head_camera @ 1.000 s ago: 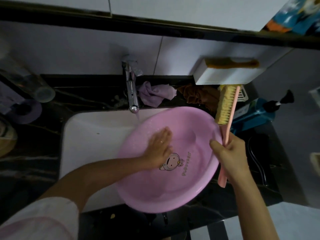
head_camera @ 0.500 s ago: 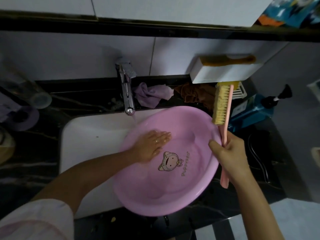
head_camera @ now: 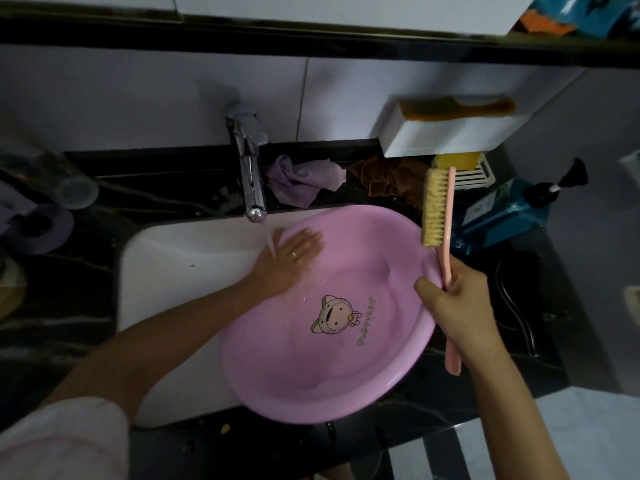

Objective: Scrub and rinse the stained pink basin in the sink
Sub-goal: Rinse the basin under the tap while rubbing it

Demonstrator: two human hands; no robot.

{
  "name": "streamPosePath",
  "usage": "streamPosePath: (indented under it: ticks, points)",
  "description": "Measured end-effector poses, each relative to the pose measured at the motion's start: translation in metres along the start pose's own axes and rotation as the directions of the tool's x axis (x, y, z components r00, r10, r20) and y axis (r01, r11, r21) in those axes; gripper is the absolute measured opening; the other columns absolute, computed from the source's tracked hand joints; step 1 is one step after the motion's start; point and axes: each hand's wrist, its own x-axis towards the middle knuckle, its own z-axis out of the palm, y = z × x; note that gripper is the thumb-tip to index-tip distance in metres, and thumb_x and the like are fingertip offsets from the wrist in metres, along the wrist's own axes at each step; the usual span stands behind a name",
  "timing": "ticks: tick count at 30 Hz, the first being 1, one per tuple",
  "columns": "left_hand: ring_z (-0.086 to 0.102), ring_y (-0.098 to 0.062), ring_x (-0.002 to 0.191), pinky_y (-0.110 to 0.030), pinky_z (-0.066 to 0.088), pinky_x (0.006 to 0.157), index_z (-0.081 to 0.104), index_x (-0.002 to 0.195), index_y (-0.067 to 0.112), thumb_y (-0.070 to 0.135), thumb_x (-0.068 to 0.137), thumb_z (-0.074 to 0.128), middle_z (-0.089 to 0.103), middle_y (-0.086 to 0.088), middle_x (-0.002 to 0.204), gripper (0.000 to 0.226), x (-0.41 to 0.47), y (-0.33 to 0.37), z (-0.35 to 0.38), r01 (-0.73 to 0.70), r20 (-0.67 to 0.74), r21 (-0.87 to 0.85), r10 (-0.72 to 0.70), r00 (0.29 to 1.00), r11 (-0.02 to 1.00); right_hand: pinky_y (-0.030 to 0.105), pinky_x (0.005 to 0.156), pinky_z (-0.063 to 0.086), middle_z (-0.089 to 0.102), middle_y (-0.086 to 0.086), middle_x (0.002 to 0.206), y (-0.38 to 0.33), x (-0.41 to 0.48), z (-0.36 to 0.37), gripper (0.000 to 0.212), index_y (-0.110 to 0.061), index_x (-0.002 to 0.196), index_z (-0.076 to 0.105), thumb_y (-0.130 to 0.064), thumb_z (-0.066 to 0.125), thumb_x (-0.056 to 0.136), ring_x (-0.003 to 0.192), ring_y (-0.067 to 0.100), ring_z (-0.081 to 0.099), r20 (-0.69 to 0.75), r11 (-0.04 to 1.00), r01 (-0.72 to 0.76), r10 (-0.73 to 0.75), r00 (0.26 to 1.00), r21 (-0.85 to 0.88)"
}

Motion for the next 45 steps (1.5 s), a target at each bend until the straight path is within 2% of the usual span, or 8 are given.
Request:
streamPosePath:
  ticks: [4, 8, 11, 14, 17, 22, 33, 45]
  points:
    - [0.009, -0.018, 0.146, -0.060, 0.009, 0.111, 0.008, 0.150, 0.020, 0.028, 0.100, 0.028, -0.015, -0.002, 0.156, 0.055, -0.005, 0.005, 0.009, 0.056, 0.039, 0.102, -0.060, 0.997, 0.993, 0.014, 0.048, 0.046, 0.059, 0.009, 0.067, 0.003, -0.001, 0.002, 0.029, -0.019, 0.091, 0.061, 0.008, 0.056, 0.081, 0.053, 0.014, 0.054, -0.010, 0.999, 0.001, -0.001, 1.000, -0.032]
    - [-0.015, -0.020, 0.145, -0.073, -0.021, 0.095, 0.001, 0.152, 0.015, 0.035, 0.100, 0.026, -0.015, 0.000, 0.155, 0.060, -0.059, 0.007, 0.016, -0.232, 0.342, 0.061, 0.198, 0.919, 0.971, 0.013, 0.044, 0.043, 0.057, 0.008, 0.064, 0.003, -0.001, 0.005, 0.031, -0.024, 0.087, 0.059, 0.007, 0.056, 0.081, 0.049, 0.009, 0.051, -0.062, 1.000, -0.015, 0.015, 0.998, -0.008]
    - [-0.006, -0.015, 0.146, -0.051, -0.001, 0.116, 0.012, 0.149, 0.031, 0.041, 0.099, 0.036, -0.007, 0.006, 0.156, 0.056, -0.099, -0.012, 0.017, -0.113, 0.372, -0.359, 0.253, 0.893, 0.927, 0.009, 0.045, 0.042, 0.057, 0.003, 0.065, 0.005, 0.001, 0.007, 0.024, -0.016, 0.090, 0.061, 0.006, 0.056, 0.081, 0.049, 0.005, 0.052, -0.078, 0.999, -0.050, 0.050, 0.996, 0.012]
    - [0.010, -0.023, 0.142, -0.019, 0.012, 0.108, 0.035, 0.140, 0.039, 0.056, 0.068, 0.054, 0.015, -0.006, 0.152, 0.077, -0.124, -0.018, 0.015, 0.148, 0.142, -0.802, -0.055, 0.988, 0.578, 0.009, 0.045, 0.042, 0.058, 0.004, 0.067, 0.006, 0.000, 0.006, 0.019, -0.010, 0.092, 0.062, 0.005, 0.056, 0.082, 0.056, 0.013, 0.054, -0.077, 0.996, -0.087, 0.089, 0.993, 0.027]
    - [0.032, -0.030, 0.132, -0.030, 0.034, 0.104, 0.025, 0.147, 0.017, 0.048, 0.038, 0.069, 0.023, -0.006, 0.147, 0.122, -0.136, -0.012, 0.003, 0.483, 0.401, -0.866, -0.404, 0.822, 0.125, 0.008, 0.044, 0.041, 0.058, 0.003, 0.068, 0.002, 0.000, 0.005, 0.021, -0.012, 0.092, 0.062, 0.005, 0.054, 0.082, 0.057, 0.014, 0.053, -0.042, 0.996, -0.089, 0.089, 0.995, 0.008]
    - [0.058, -0.020, 0.078, -0.024, 0.047, 0.058, 0.059, 0.117, -0.002, 0.011, 0.065, 0.074, 0.066, -0.018, 0.106, 0.056, -0.158, -0.026, -0.021, 0.465, 0.595, -0.794, -0.345, 0.726, -0.392, 0.023, 0.055, 0.049, 0.062, 0.007, 0.075, 0.001, 0.005, -0.005, 0.016, -0.013, 0.088, 0.062, 0.001, 0.054, 0.086, 0.064, 0.019, 0.059, 0.046, 0.964, -0.259, 0.256, 0.966, 0.058]
    - [0.061, -0.021, 0.067, -0.030, 0.052, 0.060, 0.055, 0.113, -0.003, -0.012, 0.088, 0.041, 0.061, -0.015, 0.083, 0.030, -0.227, -0.041, -0.090, 0.255, 0.494, -0.865, -0.646, 0.582, -0.432, 0.027, 0.070, 0.046, 0.069, 0.013, 0.098, 0.057, 0.015, 0.046, 0.019, -0.016, 0.105, 0.065, -0.020, 0.049, 0.095, 0.085, 0.018, 0.062, 0.462, 0.933, -0.022, 0.198, 0.864, -0.360]
    - [0.052, -0.022, 0.062, -0.027, 0.040, 0.056, 0.055, 0.094, 0.002, -0.005, 0.081, 0.053, 0.053, -0.010, 0.071, 0.015, -0.212, -0.037, -0.114, 0.383, 0.401, -0.884, -0.856, 0.326, -0.268, 0.036, 0.088, 0.040, 0.038, 0.020, 0.137, 0.072, 0.079, 0.175, 0.066, -0.028, 0.152, 0.006, -0.020, 0.042, 0.097, 0.116, 0.033, 0.049, 0.850, 0.361, 0.774, 0.133, 0.509, -0.520]
